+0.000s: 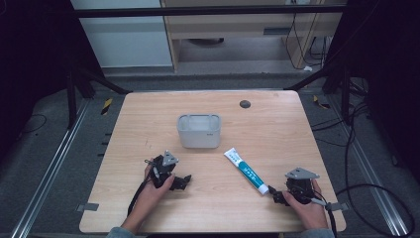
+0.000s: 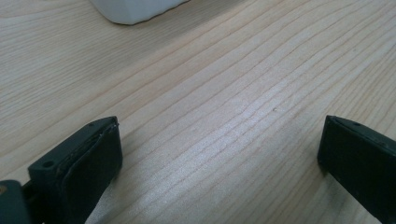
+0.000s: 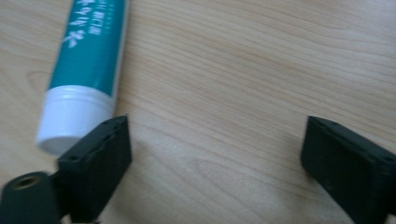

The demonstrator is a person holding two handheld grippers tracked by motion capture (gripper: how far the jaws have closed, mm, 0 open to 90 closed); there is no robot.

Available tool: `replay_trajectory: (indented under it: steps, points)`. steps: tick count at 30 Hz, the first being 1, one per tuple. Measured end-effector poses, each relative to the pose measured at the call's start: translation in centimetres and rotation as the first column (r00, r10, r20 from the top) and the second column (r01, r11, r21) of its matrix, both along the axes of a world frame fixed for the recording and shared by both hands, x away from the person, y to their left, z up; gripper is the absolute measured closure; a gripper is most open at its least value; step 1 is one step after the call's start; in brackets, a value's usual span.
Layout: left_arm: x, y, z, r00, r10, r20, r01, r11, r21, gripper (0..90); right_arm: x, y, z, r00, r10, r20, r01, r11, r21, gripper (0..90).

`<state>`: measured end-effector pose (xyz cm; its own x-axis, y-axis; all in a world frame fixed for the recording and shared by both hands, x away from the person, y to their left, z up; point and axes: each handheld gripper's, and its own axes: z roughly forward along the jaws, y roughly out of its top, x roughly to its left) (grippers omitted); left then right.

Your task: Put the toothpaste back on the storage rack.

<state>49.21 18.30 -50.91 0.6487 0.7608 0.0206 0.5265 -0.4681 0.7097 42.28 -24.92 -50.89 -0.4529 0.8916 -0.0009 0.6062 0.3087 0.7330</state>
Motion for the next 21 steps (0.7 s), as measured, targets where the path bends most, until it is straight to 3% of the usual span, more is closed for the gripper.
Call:
replay_trajectory:
  steps: [6,10,15,21]
  points:
    - [0.0,0.0,0.0,1.0,0.001,-0.002,-0.001,1.0,-0.003,0.0,-1.0,0.4,1.6,0.9991,0.027,0.034,-0.028,0.999,0.034,10.5]
    - [0.0,0.0,0.0,1.0,-0.001,-0.003,0.001,1.0,-0.004,0.0,-1.4,1.5,2.7,0.9966,0.061,0.055,-0.06,0.998,-0.024,14.5]
    - [0.1,0.0,0.0,1.0,-0.005,-0.002,0.005,1.0,-0.004,0.0,-1.1,2.3,4.2,0.9945,0.071,0.077,-0.069,0.997,-0.028,15.4]
    - [0.1,0.0,0.0,1.0,-0.007,-0.002,0.007,1.0,-0.003,0.0,0.2,3.1,6.0,0.9948,0.081,0.062,-0.08,0.997,-0.017,20.7]
